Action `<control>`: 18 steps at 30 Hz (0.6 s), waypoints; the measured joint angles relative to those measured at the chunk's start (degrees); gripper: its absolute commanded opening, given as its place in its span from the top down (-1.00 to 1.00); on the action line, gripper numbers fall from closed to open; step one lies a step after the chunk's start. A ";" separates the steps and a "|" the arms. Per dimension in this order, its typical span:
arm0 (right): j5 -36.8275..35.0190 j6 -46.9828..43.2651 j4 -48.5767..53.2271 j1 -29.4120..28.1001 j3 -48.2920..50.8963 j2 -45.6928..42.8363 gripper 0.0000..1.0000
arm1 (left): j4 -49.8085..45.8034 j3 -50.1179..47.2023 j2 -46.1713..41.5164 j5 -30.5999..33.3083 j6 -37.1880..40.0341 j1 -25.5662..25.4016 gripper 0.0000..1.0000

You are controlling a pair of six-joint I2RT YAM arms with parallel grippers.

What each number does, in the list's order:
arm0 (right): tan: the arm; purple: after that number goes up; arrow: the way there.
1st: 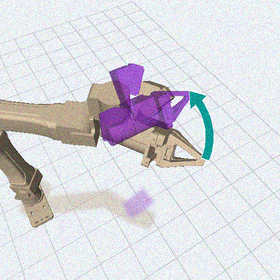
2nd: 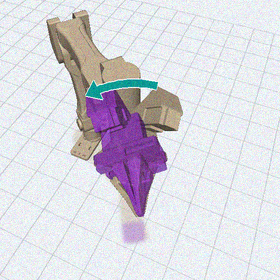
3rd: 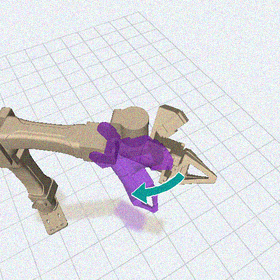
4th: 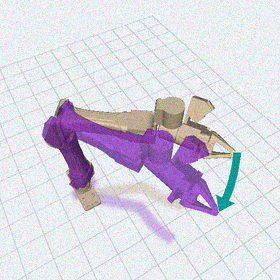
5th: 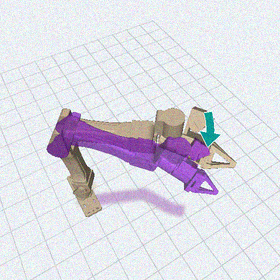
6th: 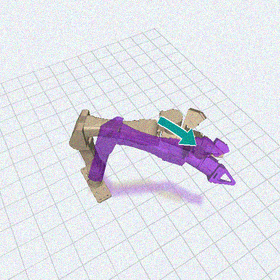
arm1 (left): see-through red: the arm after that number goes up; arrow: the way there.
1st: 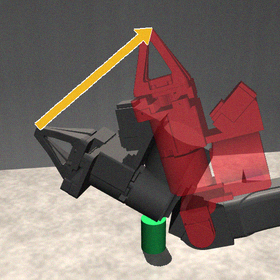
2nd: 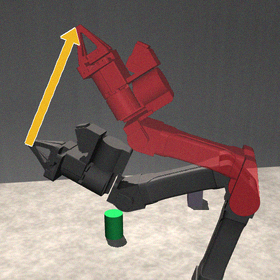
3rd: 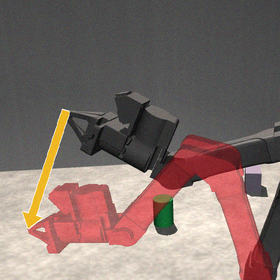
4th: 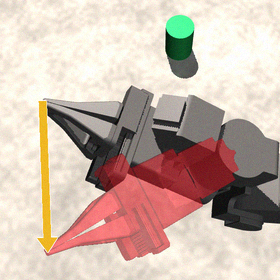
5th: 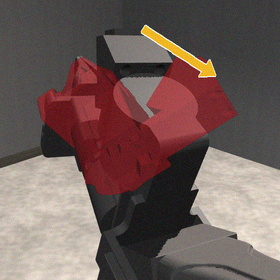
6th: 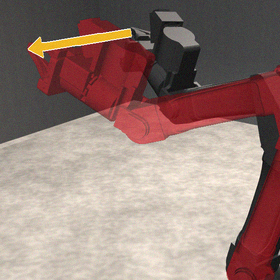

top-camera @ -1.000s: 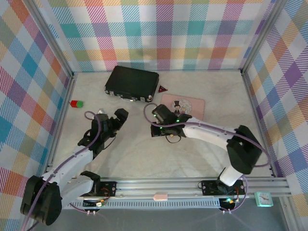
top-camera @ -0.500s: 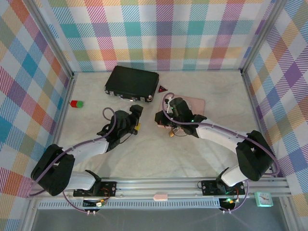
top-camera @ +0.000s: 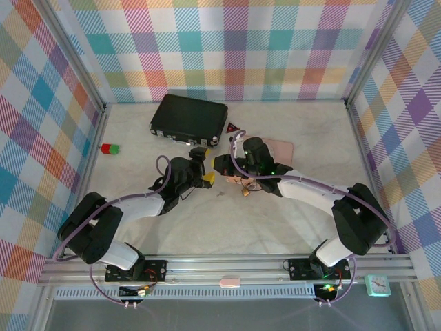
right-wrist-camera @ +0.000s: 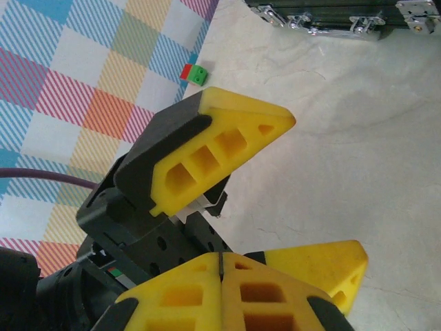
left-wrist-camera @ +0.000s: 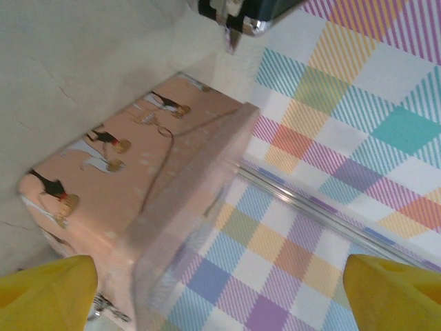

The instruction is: Unlock a padlock with a key

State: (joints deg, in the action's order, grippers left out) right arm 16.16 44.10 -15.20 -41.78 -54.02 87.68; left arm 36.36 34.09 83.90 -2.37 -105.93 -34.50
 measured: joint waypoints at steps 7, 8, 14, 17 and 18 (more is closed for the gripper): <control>-1.38 -2.54 3.72 -0.13 0.04 0.00 1.00 | -4.55 0.20 -3.98 0.59 2.14 1.05 -0.85; -2.19 -3.15 5.70 -0.31 0.02 0.00 1.00 | -6.34 0.15 -5.49 0.96 3.52 1.62 -0.85; -8.09 -8.63 22.64 -4.22 -1.77 2.23 0.61 | -19.67 0.63 -13.94 3.32 17.00 7.82 -0.88; -9.81 -12.04 30.58 -6.08 -4.96 6.25 0.40 | -26.03 1.55 -16.04 4.02 24.50 10.03 -0.89; -10.49 -13.31 33.46 -6.67 -6.58 7.93 0.36 | -27.80 1.84 -16.57 4.22 26.75 10.51 -0.89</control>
State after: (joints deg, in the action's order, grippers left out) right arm 5.67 30.79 18.26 -48.45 -60.60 95.61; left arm 8.56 35.92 67.33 1.85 -79.18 -23.99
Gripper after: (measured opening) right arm 0.277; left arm 0.941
